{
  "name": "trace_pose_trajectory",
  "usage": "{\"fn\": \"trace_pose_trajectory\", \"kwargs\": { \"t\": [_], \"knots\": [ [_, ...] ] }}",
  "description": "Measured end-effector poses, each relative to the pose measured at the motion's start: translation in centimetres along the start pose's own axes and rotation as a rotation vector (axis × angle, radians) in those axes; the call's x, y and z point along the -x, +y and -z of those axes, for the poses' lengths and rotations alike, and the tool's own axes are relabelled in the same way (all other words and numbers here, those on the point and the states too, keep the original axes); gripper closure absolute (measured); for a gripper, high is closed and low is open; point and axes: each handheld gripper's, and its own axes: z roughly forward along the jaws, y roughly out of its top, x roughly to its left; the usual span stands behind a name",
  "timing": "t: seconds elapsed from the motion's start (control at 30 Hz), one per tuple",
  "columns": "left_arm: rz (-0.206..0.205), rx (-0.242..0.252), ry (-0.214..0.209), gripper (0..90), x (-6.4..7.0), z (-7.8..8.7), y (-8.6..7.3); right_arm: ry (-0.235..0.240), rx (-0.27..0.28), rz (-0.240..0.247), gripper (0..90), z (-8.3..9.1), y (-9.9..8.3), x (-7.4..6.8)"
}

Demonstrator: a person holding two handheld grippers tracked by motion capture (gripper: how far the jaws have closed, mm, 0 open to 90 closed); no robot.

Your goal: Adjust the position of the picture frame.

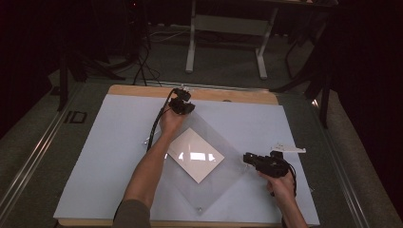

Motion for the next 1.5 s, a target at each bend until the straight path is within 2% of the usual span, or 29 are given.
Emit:
{"fn": "trace_pose_trajectory", "kwargs": {
  "t": [0.07,0.17,0.2,0.37,0.4,0.43,0.53,0.63,0.77,0.8,0.97,1.0,1.13,1.2,1.23,1.27,1.33,1.5],
  "knots": [
    [0.015,-0.018,-0.007,85.0,-0.6,0.9,-0.3,0.001,0.005,-0.003,76.0,0.0,0.3,0.2],
    [0.032,-0.008,-0.006,84.8,-1.0,1.7,-0.6,0.006,0.009,-0.01,75.9,-0.1,0.6,0.3],
    [0.035,-0.007,-0.003,84.8,-1.4,2.4,-0.9,0.016,0.017,-0.018,75.6,-0.2,1.1,0.4],
    [0.05,-0.007,0.001,84.6,-2.2,3.8,-1.5,0.019,0.012,-0.008,75.6,-0.7,2.0,0.5],
    [0.067,-0.002,-0.007,84.5,-2.7,4.5,-2.0,0.017,0.014,0.001,75.6,-0.8,2.6,0.6],
    [0.067,-0.002,-0.007,84.4,-2.7,4.5,-2.0,0.017,0.014,0.001,75.6,-0.8,2.6,0.6],
    [0.089,0.014,0.003,84.3,-3.2,5.9,-2.7,0.023,0.019,-0.001,75.6,-1.2,3.7,0.7],
    [0.095,0.027,0.001,84.3,-3.5,6.8,-3.3,0.026,0.022,0.0,75.6,-1.4,4.4,0.9],
    [0.09,0.025,-0.005,84.3,-3.9,7.6,-3.9,0.03,0.018,0.007,75.5,-1.6,5.0,1.0],
    [0.076,0.011,-0.016,84.3,-4.0,8.1,-4.2,0.031,0.015,0.01,75.6,-1.7,5.2,1.0],
    [0.05,0.012,-0.026,84.3,-4.1,9.2,-4.9,0.021,0.018,0.015,75.6,-2.1,5.7,1.4],
    [0.05,0.014,-0.029,84.2,-4.1,9.5,-5.1,0.025,0.017,0.002,75.6,-2.2,5.9,1.6],
    [0.032,0.014,-0.036,84.2,-4.1,10.7,-6.0,0.024,0.009,0.001,75.7,-2.6,6.4,1.8],
    [0.032,0.014,-0.036,84.2,-4.1,10.7,-6.0,0.024,0.008,0.0,75.7,-2.7,6.5,2.0],
    [0.024,0.019,-0.04,84.2,-4.1,11.3,-6.5,0.024,0.008,0.0,75.7,-2.7,6.5,2.0],
    [0.021,0.022,-0.039,83.8,-4.0,11.5,-6.8,0.025,0.005,-0.023,75.7,-3.1,6.7,2.5],
    [0.002,0.01,-0.037,83.8,-3.6,12.0,-7.5,0.023,-0.002,-0.035,76.0,-3.5,6.7,2.9],
    [0.02,0.0,-0.045,83.8,-3.6,12.1,-9.1,0.011,-0.022,-0.045,76.4,-4.3,6.7,3.4]
  ]
}}
